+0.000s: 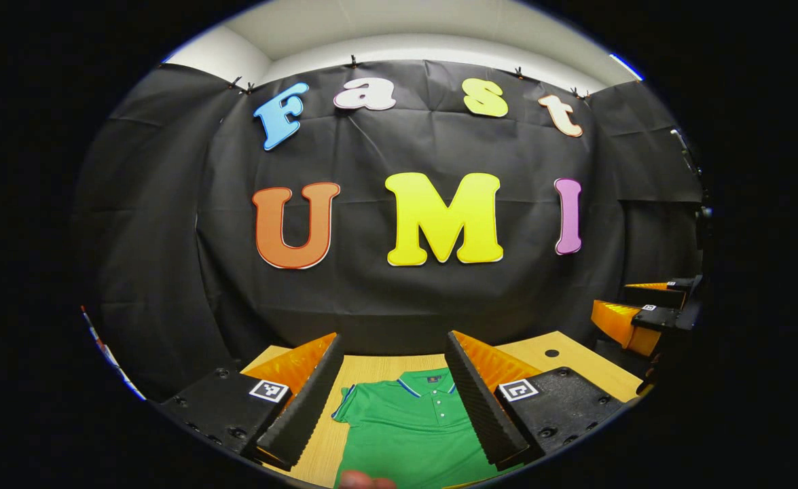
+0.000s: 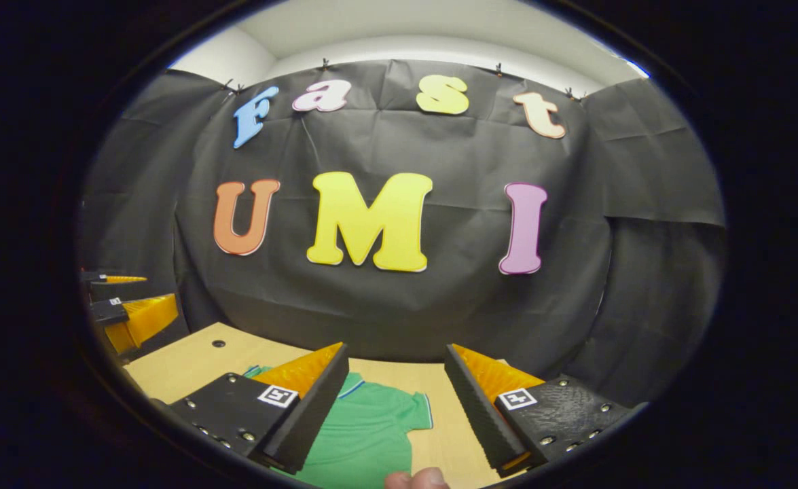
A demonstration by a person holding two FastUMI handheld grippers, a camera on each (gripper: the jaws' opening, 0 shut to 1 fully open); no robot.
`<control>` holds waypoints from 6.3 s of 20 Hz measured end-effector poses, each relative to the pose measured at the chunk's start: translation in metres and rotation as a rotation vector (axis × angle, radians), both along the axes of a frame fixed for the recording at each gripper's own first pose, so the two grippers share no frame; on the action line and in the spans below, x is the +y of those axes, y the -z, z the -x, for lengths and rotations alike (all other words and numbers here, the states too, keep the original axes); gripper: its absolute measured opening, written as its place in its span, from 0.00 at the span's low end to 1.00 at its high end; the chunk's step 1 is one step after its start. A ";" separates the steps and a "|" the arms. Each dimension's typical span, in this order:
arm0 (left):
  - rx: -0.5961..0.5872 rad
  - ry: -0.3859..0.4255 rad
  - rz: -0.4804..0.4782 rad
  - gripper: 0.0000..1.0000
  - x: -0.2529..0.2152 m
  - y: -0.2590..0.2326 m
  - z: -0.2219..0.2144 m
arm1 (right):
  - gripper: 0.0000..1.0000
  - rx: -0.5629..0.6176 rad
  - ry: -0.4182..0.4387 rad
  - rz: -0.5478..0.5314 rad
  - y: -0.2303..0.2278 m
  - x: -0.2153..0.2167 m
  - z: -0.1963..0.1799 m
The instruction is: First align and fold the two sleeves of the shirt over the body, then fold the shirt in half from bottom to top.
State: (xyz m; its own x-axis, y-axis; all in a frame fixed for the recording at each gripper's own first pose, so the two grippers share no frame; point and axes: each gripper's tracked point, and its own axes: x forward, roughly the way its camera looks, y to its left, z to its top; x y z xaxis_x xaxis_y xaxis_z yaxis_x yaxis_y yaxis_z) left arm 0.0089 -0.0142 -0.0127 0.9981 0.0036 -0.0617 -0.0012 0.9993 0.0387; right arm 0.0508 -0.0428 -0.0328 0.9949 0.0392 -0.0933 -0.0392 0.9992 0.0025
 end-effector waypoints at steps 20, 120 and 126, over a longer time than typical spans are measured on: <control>0.215 -0.108 0.016 0.96 -0.016 0.079 -0.002 | 0.92 0.389 -0.105 0.031 0.232 -0.046 -0.215; 0.450 0.128 0.159 0.89 0.132 0.308 -0.231 | 0.83 0.449 -0.033 0.049 0.091 0.015 0.032; 0.482 0.156 0.205 0.75 0.125 0.329 -0.236 | 0.83 0.487 -0.012 0.016 0.107 0.007 0.022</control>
